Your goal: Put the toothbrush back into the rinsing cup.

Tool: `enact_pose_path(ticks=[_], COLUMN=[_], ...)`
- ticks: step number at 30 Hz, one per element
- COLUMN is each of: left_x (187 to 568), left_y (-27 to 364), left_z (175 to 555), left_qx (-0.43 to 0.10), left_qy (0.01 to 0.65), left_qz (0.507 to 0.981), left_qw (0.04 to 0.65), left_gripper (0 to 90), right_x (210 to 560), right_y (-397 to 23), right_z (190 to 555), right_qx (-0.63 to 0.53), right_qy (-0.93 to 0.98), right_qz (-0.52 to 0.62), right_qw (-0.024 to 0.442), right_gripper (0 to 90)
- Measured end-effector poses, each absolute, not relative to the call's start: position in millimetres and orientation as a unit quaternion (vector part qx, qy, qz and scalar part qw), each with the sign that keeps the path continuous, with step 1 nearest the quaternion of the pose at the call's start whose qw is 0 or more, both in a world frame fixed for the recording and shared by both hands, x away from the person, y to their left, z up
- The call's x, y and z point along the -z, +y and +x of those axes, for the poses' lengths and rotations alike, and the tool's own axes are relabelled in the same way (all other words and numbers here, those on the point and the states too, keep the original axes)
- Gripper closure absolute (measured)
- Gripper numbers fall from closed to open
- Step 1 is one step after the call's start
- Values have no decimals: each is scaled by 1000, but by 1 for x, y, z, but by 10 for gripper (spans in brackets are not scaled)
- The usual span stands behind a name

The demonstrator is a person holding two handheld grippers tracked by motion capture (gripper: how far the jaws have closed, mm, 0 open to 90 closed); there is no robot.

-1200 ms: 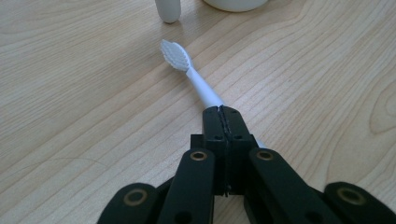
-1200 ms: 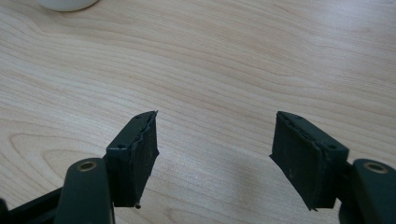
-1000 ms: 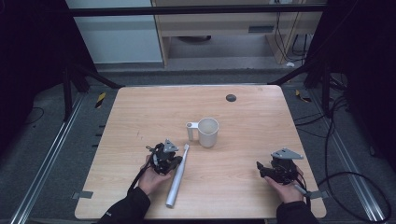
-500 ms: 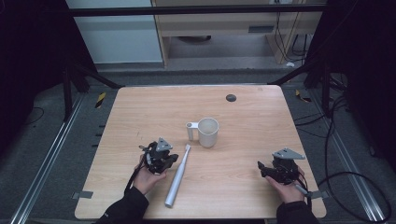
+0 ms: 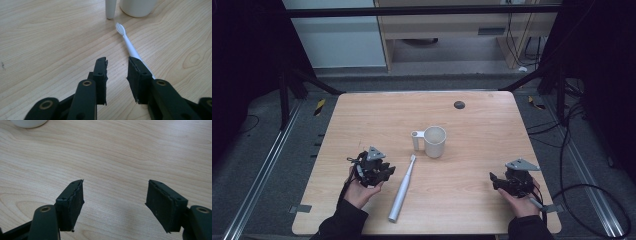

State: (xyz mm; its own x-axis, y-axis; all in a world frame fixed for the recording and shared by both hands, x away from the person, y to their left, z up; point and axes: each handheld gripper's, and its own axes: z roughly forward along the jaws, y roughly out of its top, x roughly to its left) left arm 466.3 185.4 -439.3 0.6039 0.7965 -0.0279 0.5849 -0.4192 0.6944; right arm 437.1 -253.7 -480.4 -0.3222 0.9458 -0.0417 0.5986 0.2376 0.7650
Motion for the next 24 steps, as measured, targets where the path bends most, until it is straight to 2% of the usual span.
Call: enact_pose_path(ticks=[6, 24], left_x=[440, 438], left_y=[176, 158], left_z=[463, 458], left_qx=[-141, -127], left_qy=[416, 417], left_qz=[836, 847], left_qw=[329, 304], left_gripper=[549, 504], right_x=[480, 480], right_y=[-254, -253], right_z=[437, 438], right_qx=[-332, -330], right_qy=[741, 743], right_qz=[521, 519], right_qw=[263, 263], right_gripper=[299, 299])
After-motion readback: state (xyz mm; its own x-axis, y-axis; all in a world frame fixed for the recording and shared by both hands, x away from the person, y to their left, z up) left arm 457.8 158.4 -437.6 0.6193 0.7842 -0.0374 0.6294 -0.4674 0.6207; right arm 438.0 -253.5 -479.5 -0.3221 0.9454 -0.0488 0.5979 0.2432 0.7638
